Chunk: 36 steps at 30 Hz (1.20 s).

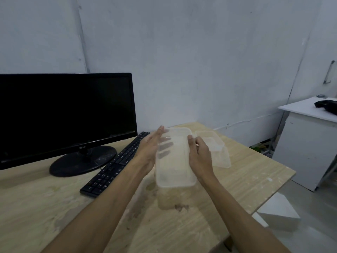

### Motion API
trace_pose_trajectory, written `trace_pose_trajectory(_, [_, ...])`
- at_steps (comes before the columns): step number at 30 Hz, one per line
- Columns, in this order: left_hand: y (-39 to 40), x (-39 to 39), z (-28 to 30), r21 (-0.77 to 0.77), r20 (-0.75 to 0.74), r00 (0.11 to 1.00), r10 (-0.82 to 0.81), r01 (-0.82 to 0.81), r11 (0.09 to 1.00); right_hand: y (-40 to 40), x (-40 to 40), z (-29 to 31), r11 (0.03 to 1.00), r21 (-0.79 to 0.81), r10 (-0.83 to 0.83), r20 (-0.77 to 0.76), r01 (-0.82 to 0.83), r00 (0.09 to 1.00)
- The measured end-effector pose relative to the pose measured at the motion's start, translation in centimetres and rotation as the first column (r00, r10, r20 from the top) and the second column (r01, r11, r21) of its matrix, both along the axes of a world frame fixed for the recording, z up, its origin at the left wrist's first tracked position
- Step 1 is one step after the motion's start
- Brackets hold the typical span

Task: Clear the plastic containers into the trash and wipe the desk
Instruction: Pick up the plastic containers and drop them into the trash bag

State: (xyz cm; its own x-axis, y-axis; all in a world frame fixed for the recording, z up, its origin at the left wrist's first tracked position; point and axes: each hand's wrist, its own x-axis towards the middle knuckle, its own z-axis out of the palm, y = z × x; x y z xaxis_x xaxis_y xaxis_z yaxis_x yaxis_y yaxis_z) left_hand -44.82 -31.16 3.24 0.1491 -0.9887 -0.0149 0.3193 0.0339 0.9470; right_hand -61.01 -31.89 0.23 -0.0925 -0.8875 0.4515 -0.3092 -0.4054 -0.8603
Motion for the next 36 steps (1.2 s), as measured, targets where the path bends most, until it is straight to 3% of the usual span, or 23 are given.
trace_pose_trajectory(4, [1.5,1.5,1.0,-0.066,-0.089,0.995,0.053,-0.059,0.996,1.0,2.0,2.1,0.994,0.096,0.044,0.019,-0.045,0.999])
trace_pose_trajectory(8, [3.4,3.1,2.1,-0.146,-0.006,0.997,0.077,-0.077,0.986,1.4,4.4,4.4,0.932,0.275,0.175,0.233,-0.237,0.957])
trace_pose_trajectory(10, [4.2,4.4,2.5,-0.183,0.047,0.995,0.09,-0.08,0.98,2.0,5.6,5.0,0.892,0.287,0.256,0.315,-0.349,0.914])
trace_pose_trajectory(17, [6.7,6.8,4.3,-0.262,0.273,0.942,0.195,-0.123,0.957,2.8,8.7,5.3,0.877,0.217,0.378,0.241,-0.43,0.894])
trace_pose_trajectory(24, [8.6,9.0,4.5,-0.29,0.212,0.954,0.214,-0.147,0.945,4.6,11.0,6.5,0.863,0.2,0.42,0.229,-0.464,0.878])
trace_pose_trajectory(29, [9.5,10.4,4.8,-0.286,0.272,0.934,0.233,-0.153,0.946,5.6,12.3,6.7,0.831,0.255,0.461,0.183,-0.495,0.868])
trace_pose_trajectory(33, [10.2,11.5,5.0,-0.267,0.311,0.93,0.195,-0.111,0.957,5.6,13.4,6.6,0.861,0.26,0.421,0.115,-0.436,0.9])
trace_pose_trajectory(36, [10.7,11.6,5.2,-0.3,0.339,0.894,0.292,-0.191,0.935,6.1,13.7,6.7,0.848,0.275,0.434,0.132,-0.453,0.891])
